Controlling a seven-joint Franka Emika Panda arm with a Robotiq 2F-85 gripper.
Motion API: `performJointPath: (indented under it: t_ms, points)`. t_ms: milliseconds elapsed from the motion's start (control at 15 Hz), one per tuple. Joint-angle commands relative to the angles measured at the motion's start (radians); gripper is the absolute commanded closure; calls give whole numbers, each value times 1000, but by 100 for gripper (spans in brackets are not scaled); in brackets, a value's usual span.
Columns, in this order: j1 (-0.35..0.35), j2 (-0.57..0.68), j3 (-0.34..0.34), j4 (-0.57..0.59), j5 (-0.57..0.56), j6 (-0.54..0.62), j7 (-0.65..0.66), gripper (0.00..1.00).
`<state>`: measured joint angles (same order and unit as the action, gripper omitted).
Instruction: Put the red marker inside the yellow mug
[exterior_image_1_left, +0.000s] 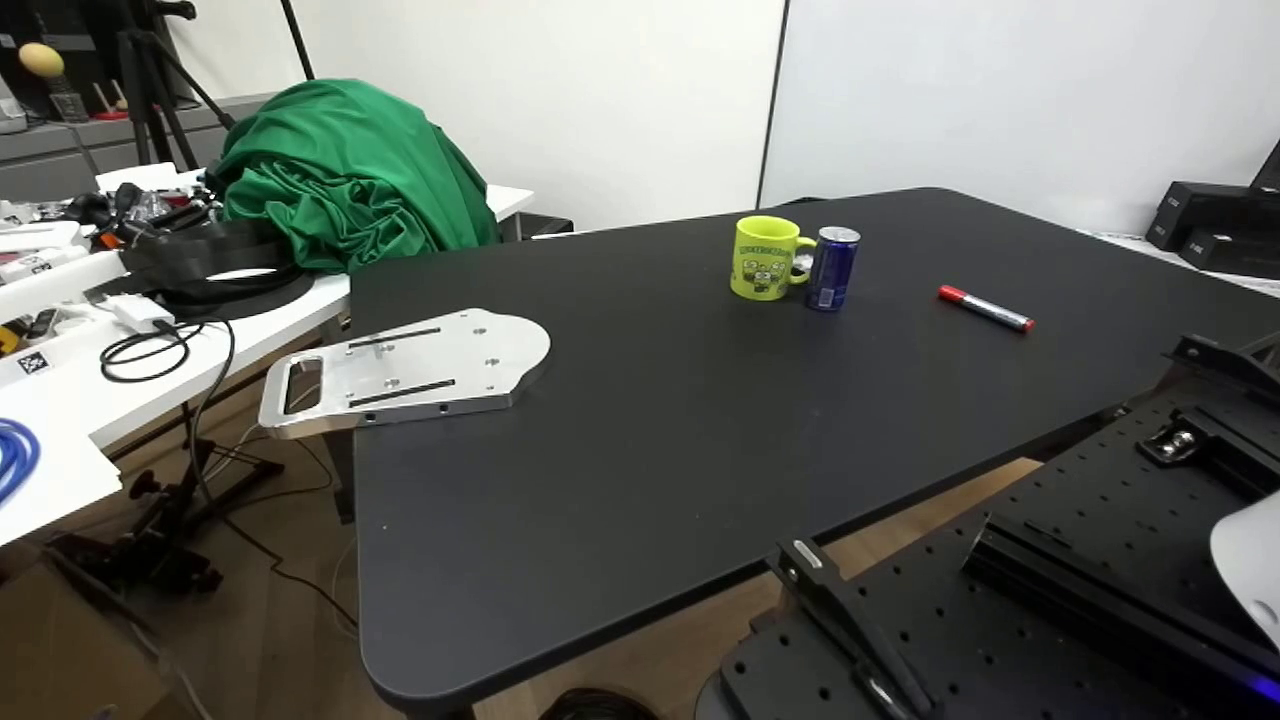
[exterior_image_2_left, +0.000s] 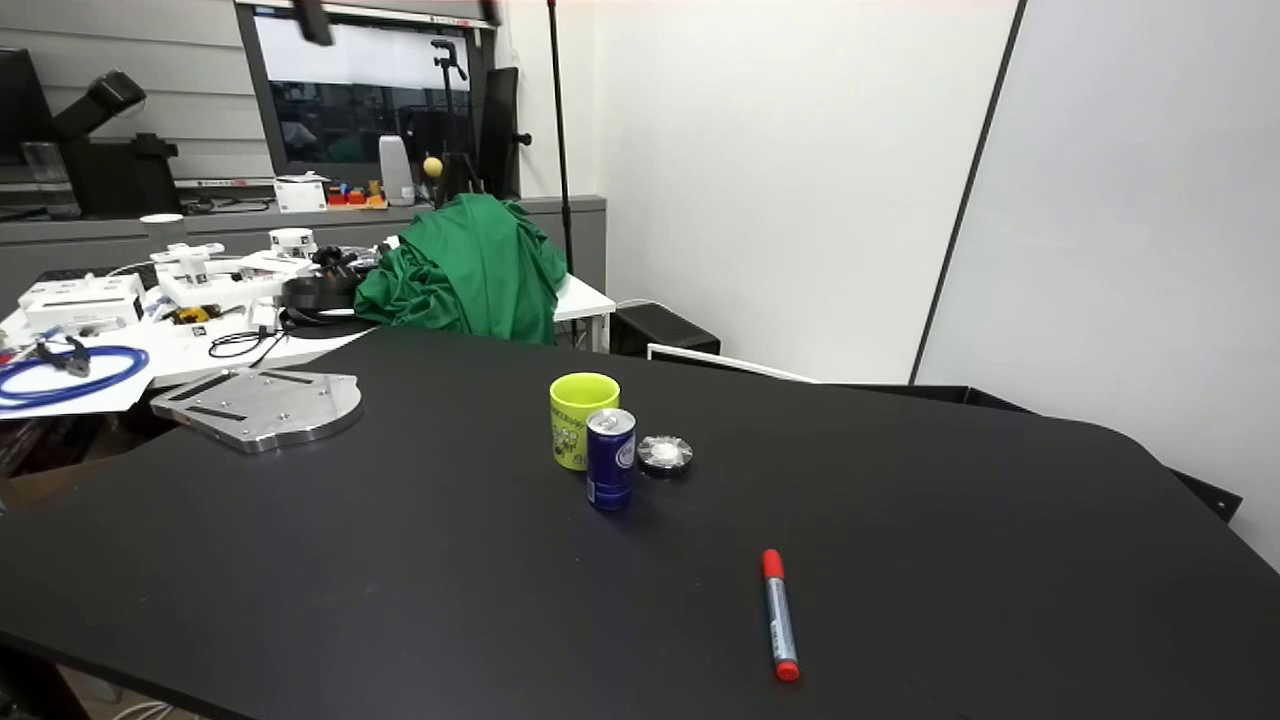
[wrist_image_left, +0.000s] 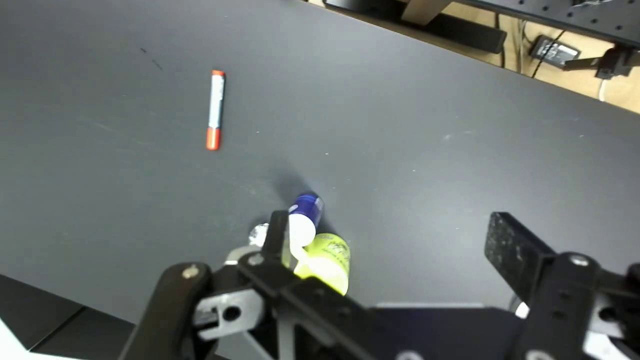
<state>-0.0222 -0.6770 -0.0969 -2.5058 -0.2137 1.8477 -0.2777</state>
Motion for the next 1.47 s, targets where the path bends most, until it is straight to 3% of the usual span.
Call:
performJointPath:
  t_ms: [0,333,533,1000,1400]
  points:
    - [-41,114,-111,121,-43,42,-113,0]
    - [-46,299,-299,303,39,110,-415,0]
    - [-72,424,-351,395,119,135,-510,0]
    - [-193,695,-328,429,210,312,-485,0]
    - [-281,890,-269,481,200,335,-453,0]
